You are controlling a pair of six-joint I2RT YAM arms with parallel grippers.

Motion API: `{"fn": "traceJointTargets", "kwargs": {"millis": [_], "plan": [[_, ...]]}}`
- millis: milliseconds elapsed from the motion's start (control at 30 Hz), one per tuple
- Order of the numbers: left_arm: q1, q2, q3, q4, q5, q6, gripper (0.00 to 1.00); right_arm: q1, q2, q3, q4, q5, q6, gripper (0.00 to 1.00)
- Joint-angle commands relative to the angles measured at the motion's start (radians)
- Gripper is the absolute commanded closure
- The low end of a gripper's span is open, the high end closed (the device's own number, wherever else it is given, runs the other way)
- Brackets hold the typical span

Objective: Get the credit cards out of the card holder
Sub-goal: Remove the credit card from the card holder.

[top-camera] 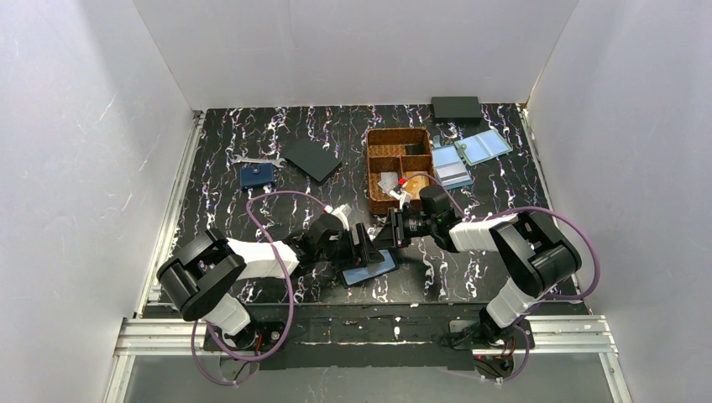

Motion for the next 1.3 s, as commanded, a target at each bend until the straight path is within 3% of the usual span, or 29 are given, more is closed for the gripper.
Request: {"fn": "traceJointTargets", "kwargs": {"millis": [0,200,433,700,933,1267], "plan": [[-0.002,0.035,0.005,-0.047,-0.028,0.005,0.3,0.033,0.006,-0.007,0.029,-0.1,0.022,0.67],[-0.002,0.026,-0.002,-0.046,-0.03,0.0,0.33,0.037,0.004,-0.014,0.08,-0.137,0.061,0.64],[-0.002,0.005,-0.013,-0.047,-0.024,-0.001,0.5,0.041,0.02,-0.023,0.162,-0.184,0.123,0.61],[0.003,-0.038,-0.059,-0.046,-0.029,-0.012,0.69,0.041,-0.002,-0.002,0.077,-0.162,0.038,0.55],[0.019,-0.067,-0.098,-0.046,-0.021,-0.009,0.67,0.039,-0.026,0.029,-0.032,-0.13,-0.073,0.47],[0.045,-0.088,-0.126,-0.005,0.02,-0.002,0.53,0.038,-0.055,0.077,-0.213,-0.049,-0.269,0.46]]}}
